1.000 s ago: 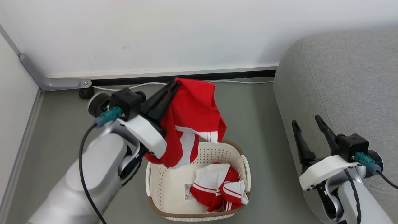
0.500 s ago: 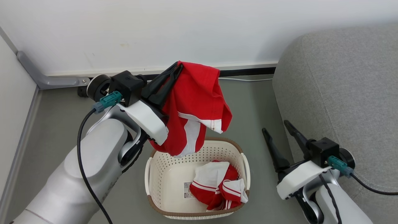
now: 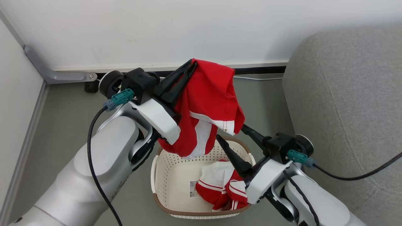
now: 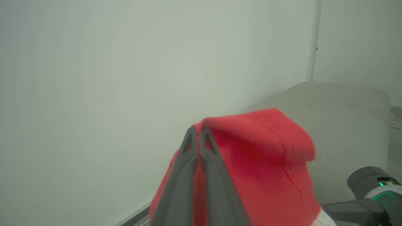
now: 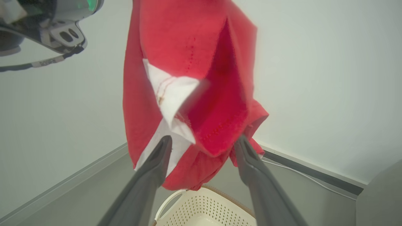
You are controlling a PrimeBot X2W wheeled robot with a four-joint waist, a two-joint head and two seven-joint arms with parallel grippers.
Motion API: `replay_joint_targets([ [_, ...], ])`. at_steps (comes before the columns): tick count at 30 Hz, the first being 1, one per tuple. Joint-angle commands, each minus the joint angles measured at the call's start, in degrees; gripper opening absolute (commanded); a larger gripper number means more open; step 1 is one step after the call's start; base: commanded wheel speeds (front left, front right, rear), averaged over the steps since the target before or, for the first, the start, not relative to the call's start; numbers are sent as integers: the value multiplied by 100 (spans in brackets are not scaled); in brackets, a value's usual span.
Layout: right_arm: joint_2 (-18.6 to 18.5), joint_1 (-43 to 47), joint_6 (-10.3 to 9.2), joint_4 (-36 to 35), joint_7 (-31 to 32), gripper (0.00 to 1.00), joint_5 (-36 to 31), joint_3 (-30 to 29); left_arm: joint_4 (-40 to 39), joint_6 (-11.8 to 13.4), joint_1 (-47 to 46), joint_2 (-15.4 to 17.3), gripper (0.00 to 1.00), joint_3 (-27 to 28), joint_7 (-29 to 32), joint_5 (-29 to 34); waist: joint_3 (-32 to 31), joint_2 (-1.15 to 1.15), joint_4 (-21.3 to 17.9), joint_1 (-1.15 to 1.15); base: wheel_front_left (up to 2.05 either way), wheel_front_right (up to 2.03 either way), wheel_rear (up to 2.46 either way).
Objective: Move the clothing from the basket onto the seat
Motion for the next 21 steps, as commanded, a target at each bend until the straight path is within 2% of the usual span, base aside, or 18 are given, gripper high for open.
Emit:
replay_joint_targets([
  [1,72,-175,39,-74,-35,100,83,103,-147,-3,-390,133,0,186,-55,-28,7,0,25,0,0,0,0],
  [6,192,-461,39,91,-35,100,231,341,-169,-3,-403,68,0,131,-57,-37,16,0,106,0,0,0,0],
  [14,459,-785,39,452,-35,100,97,123,-240,-3,-392,-41,0,39,-59,-53,55,0,241,0,0,0,0],
  [15,486,-802,39,495,-35,87,70,92,-259,-3,-385,-59,0,32,-59,-57,57,0,254,0,0,0,0],
  [16,509,-817,39,530,-35,62,49,74,-274,-3,-379,-72,0,27,-59,-57,62,0,264,0,0,0,0],
  [17,528,-836,39,562,-35,28,31,61,-288,-3,-372,-86,0,20,-59,-55,66,0,275,0,0,0,0],
  [18,544,-855,39,591,-35,0,16,48,-301,-3,-365,-102,0,12,-59,-54,70,0,287,0,0,0,0],
  [21,571,-921,39,635,-35,0,30,41,-328,-3,-347,-138,0,2,-59,-49,84,0,313,0,0,0,0],
])
